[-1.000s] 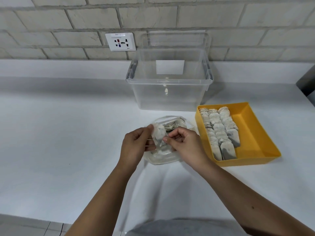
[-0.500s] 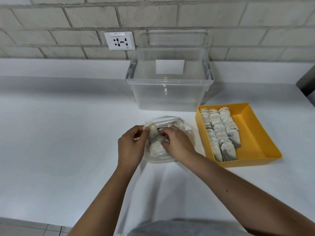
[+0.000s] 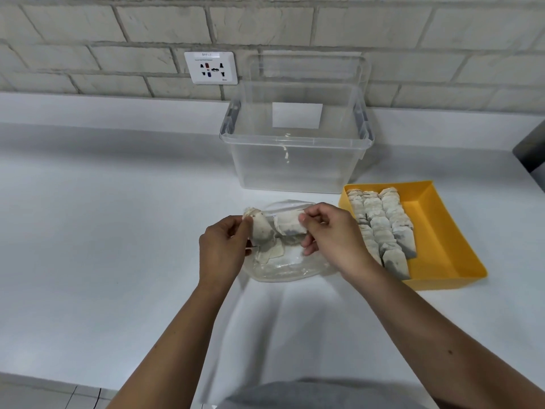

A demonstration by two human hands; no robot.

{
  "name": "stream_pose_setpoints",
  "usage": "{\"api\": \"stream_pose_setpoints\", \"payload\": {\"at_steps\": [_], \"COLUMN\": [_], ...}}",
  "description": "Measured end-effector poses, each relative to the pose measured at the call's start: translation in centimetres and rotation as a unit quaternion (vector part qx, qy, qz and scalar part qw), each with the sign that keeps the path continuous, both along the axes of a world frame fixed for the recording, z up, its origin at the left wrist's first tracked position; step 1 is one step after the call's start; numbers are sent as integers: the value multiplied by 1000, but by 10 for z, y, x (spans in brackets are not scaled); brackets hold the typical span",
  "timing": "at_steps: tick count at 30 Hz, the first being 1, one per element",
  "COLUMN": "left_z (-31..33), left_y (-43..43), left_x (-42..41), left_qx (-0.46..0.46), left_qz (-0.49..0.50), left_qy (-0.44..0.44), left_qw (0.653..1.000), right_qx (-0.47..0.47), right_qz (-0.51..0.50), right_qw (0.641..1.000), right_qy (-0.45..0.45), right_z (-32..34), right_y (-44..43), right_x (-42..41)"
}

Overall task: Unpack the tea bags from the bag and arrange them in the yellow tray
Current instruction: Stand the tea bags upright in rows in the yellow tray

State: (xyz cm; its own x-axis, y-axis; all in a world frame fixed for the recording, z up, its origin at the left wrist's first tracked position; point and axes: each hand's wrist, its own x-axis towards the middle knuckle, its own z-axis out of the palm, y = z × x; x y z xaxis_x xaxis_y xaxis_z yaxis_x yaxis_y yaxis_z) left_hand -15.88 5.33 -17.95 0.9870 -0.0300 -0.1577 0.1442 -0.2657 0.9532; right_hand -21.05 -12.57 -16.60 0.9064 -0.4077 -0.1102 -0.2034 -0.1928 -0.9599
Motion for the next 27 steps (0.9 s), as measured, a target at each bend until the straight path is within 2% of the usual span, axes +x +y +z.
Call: {"api": "stream_pose_setpoints", "payload": {"at_steps": [2,3,5,8,13,15,18,22,27], "left_z": [1,1,2,7,7,7,2,3,3], "left_y": [-6,-8,-13,-16,-14,-13,-8,1,2], "left_x": [-2,-3,-6,-8,-6,-7,-4,1,0], "left_qx": [-21,-28,-45,-87,-119,-106,-39,53,85], "left_qz": [-1,-4,-15,-29,-40,-45,-41,-27,-17], "left_qy": [36,52,81,124,151,129,45,-77,-97], "left_qw": [999,998,996,988,981,985,997,995,991], "right_qx": [45,34,-47,-189,-239,-244,-240,-275,-278], "right_qz": [-16,-18,-6,45,95,105,114,124,160], "right_qw": [998,997,993,968,950,949,953,953,946], "right_qy": [-44,-66,-106,-159,-175,-172,-145,-38,36], "right_z": [1,-1,-8,-18,-29,-29,-29,-36,-43], "right_y": [-1,0,3,12,16,16,15,7,14], "right_x": [-2,-3,-5,-11,-13,-11,-9,0,13]}}
